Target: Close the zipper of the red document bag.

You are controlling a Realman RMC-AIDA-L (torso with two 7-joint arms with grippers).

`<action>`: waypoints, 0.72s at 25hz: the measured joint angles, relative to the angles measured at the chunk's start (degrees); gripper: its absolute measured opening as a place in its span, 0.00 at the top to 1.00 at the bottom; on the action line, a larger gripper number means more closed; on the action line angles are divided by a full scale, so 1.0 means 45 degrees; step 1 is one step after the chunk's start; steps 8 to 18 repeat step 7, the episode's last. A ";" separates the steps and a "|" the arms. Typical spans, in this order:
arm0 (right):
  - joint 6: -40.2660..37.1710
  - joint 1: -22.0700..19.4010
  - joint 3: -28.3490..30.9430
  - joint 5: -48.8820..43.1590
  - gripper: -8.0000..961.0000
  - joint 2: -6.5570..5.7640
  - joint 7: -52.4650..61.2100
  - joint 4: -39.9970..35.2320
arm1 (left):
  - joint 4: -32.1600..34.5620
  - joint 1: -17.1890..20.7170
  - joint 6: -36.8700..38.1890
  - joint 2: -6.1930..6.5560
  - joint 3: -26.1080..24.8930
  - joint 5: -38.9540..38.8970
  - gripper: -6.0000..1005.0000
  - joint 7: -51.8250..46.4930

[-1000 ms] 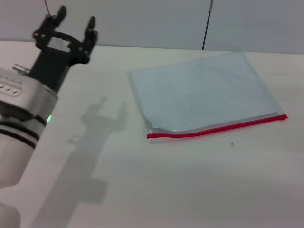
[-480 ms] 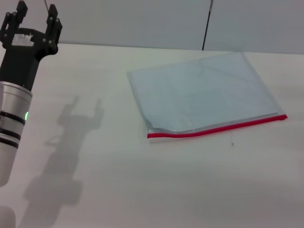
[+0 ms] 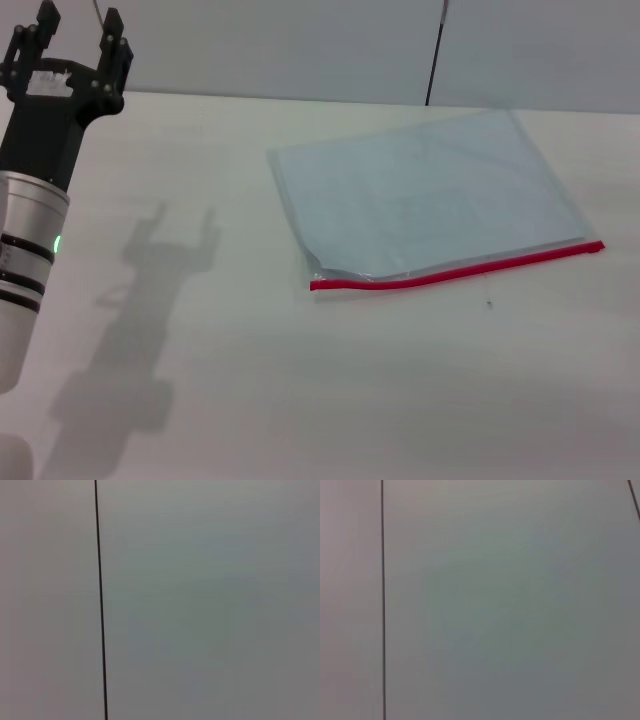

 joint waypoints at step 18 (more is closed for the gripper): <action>0.0228 0.0044 0.0003 -0.0012 0.13 0.0000 -0.0004 0.0026 | -0.0123 -0.0066 -0.0017 0.0000 0.0034 -0.0003 0.37 -0.0030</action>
